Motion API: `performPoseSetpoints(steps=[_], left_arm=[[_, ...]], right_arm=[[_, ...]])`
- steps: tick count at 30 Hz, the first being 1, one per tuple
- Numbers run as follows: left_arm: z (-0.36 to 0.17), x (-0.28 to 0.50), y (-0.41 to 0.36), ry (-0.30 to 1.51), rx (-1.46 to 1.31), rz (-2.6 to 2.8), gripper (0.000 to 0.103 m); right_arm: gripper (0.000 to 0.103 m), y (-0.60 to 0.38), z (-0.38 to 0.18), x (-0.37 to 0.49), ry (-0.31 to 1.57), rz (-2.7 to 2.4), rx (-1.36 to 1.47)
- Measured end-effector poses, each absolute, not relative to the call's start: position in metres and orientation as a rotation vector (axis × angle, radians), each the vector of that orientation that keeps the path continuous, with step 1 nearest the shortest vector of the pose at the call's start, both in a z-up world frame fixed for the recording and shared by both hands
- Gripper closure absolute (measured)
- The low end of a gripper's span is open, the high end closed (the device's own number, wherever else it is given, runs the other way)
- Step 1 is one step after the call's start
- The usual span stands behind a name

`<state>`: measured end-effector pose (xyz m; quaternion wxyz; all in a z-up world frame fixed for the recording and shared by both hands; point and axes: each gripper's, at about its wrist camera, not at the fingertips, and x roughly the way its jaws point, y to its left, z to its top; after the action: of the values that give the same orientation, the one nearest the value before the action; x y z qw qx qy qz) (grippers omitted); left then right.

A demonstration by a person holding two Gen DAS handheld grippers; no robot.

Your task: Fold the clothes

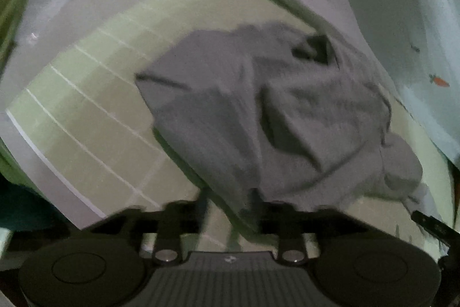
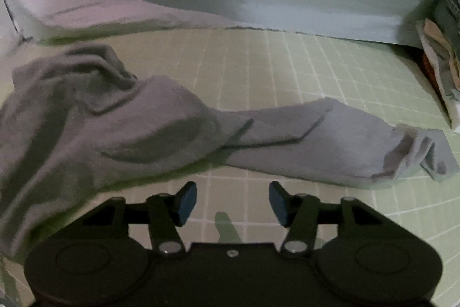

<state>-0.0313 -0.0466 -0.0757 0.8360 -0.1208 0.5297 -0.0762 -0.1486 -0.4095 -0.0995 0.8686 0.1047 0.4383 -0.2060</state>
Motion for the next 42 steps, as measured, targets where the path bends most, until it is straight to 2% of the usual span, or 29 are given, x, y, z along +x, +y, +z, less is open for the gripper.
performPoseSetpoints(steps=[1,10,15,18,20,21,22,32,38,39,41,42], left_arm=[[-0.071,-0.027,-0.041,1.106,-0.256,-0.150,0.048],[-0.060,0.021,0.000,1.080,-0.223,-0.157,0.041],[-0.058,0.038,0.016,1.071,-0.188,-0.185,0.037],[-0.059,0.042,0.022,1.071,-0.162,-0.204,0.036],[-0.061,0.044,0.026,1.076,-0.156,-0.203,0.036],[-0.062,0.044,0.027,1.076,-0.160,-0.200,0.036],[-0.062,0.045,0.028,1.075,-0.169,-0.196,0.036],[-0.069,0.044,-0.006,1.099,-0.222,-0.213,0.036],[-0.078,0.032,-0.043,1.138,-0.199,-0.244,0.036],[-0.079,0.030,-0.048,1.141,-0.191,-0.248,0.036],[-0.079,0.024,-0.055,1.143,-0.176,-0.250,0.034],[-0.079,0.022,-0.058,1.143,-0.170,-0.249,0.034]], right_arm=[[0.040,-0.408,-0.098,-0.146,0.907,-0.431,0.237],[0.025,-0.353,-0.075,-0.090,0.777,-0.336,0.409],[0.021,-0.317,-0.076,-0.043,0.768,-0.299,0.484],[0.023,-0.305,-0.086,-0.025,0.808,-0.295,0.520],[0.046,-0.301,-0.095,-0.020,0.843,-0.282,0.533],[0.077,-0.300,-0.099,-0.021,0.854,-0.273,0.530],[0.100,-0.298,-0.100,-0.026,0.853,-0.276,0.506],[0.101,-0.332,-0.066,-0.155,0.819,-0.478,0.238],[0.100,-0.387,-0.084,-0.200,0.922,-0.608,0.291],[0.099,-0.389,-0.082,-0.199,0.918,-0.600,0.284],[0.088,-0.383,-0.075,-0.191,0.897,-0.589,0.230],[0.072,-0.378,-0.071,-0.186,0.876,-0.574,0.200]])
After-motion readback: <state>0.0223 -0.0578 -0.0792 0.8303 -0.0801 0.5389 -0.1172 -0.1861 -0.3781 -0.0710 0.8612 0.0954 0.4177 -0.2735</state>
